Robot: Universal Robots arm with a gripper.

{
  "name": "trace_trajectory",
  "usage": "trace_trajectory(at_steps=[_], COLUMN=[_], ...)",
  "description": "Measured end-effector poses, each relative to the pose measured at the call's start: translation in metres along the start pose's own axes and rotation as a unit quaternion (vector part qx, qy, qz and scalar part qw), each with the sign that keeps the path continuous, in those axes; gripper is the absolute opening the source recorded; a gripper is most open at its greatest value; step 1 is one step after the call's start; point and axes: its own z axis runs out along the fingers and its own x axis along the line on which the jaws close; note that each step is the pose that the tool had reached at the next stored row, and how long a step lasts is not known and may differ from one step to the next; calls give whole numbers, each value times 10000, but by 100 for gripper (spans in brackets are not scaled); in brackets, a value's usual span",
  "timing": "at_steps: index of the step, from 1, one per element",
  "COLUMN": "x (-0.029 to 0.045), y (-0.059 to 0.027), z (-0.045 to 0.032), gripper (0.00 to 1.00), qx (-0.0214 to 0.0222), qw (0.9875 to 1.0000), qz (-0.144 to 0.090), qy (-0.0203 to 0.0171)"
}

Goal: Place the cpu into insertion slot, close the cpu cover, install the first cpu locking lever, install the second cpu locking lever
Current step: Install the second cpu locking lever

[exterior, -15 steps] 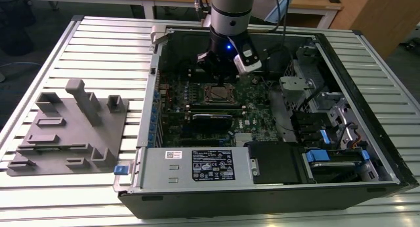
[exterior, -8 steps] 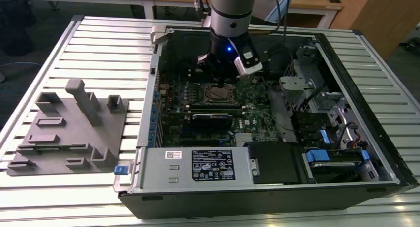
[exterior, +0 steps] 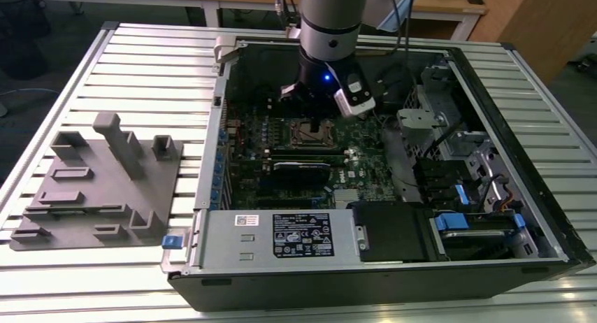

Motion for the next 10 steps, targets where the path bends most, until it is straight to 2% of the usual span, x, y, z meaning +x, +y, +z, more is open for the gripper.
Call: trace_trajectory(at_steps=[10], x=[-1], y=[-32], z=[-9], gripper=[11], qx=[-6], qw=[10000], qz=[0], qy=[0])
